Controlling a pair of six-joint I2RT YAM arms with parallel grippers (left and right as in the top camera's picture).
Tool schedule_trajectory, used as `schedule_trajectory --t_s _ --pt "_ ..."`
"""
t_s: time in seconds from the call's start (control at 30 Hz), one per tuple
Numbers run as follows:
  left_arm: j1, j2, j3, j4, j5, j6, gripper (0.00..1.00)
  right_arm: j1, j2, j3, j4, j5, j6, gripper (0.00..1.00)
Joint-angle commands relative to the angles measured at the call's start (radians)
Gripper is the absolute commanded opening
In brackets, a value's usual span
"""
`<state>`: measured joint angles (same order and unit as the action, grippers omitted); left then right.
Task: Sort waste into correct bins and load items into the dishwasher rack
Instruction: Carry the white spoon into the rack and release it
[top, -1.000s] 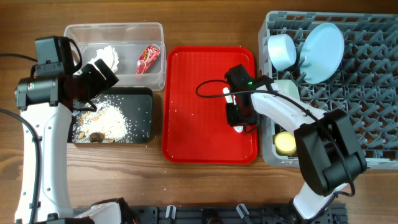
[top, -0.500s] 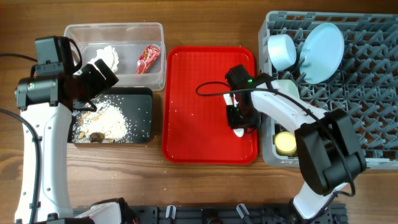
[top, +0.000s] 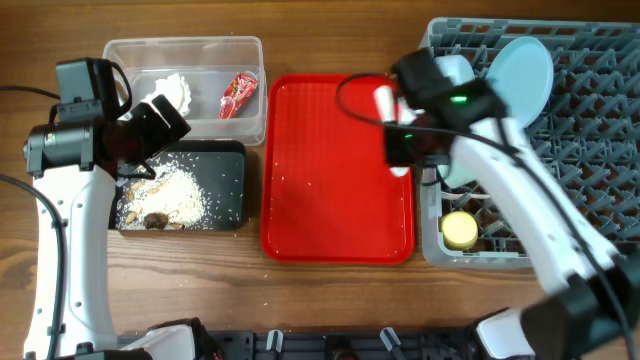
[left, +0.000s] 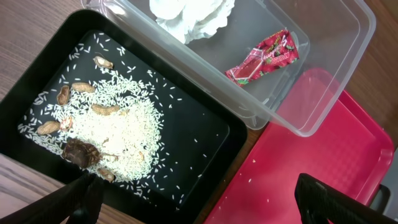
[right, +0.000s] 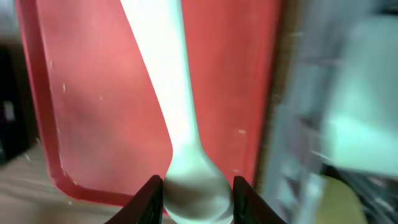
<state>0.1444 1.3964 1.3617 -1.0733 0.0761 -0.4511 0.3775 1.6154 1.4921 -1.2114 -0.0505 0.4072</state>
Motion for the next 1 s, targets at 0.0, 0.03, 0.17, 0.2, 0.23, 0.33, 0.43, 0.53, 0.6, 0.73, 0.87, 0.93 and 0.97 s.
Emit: schedule_trajectory --t_s 0.0,0.03,0.17,0.2,0.23,0.33,0.43,0.53,0.6,0.73,0.87,0.93,0.97 --pt "0.005 -0.006 0.011 0.002 -0.002 0.002 1.00 -0.135 -0.091 0.019 -0.034 0.085 0.106 0.04" --pt "0.005 -0.006 0.011 0.002 -0.002 0.002 1.00 -0.178 -0.106 0.019 -0.042 0.085 0.122 0.05" --pt "0.005 -0.006 0.011 0.002 -0.002 0.002 1.00 -0.363 -0.128 0.019 -0.070 0.084 0.220 0.04" --pt "0.005 -0.006 0.011 0.002 -0.002 0.002 1.00 -0.404 -0.127 0.018 -0.076 0.084 0.261 0.04" --pt "0.005 -0.006 0.011 0.002 -0.002 0.002 1.00 -0.444 -0.126 0.011 -0.080 0.084 0.312 0.04" --pt "0.005 -0.006 0.011 0.002 -0.002 0.002 1.00 -0.532 -0.126 -0.019 -0.099 0.085 0.500 0.04" --pt "0.005 -0.006 0.011 0.002 -0.002 0.002 1.00 -0.597 -0.126 -0.075 -0.110 0.090 0.737 0.04" --pt "0.005 -0.006 0.011 0.002 -0.002 0.002 1.00 -0.617 -0.121 -0.132 -0.090 0.088 0.895 0.08" --pt "0.005 -0.006 0.011 0.002 -0.002 0.002 1.00 -0.617 -0.117 -0.168 -0.056 0.086 0.947 0.11" --pt "0.005 -0.006 0.011 0.002 -0.002 0.002 1.00 -0.617 -0.117 -0.232 0.022 0.049 0.954 0.11" --pt "0.005 -0.006 0.011 0.002 -0.002 0.002 1.00 -0.617 -0.118 -0.239 0.027 0.041 0.882 0.18" --pt "0.005 -0.006 0.011 0.002 -0.002 0.002 1.00 -0.617 -0.119 -0.235 0.034 0.039 0.812 0.26" --pt "0.005 -0.006 0.011 0.002 -0.002 0.002 1.00 -0.617 -0.120 -0.235 0.036 0.039 0.793 0.30"
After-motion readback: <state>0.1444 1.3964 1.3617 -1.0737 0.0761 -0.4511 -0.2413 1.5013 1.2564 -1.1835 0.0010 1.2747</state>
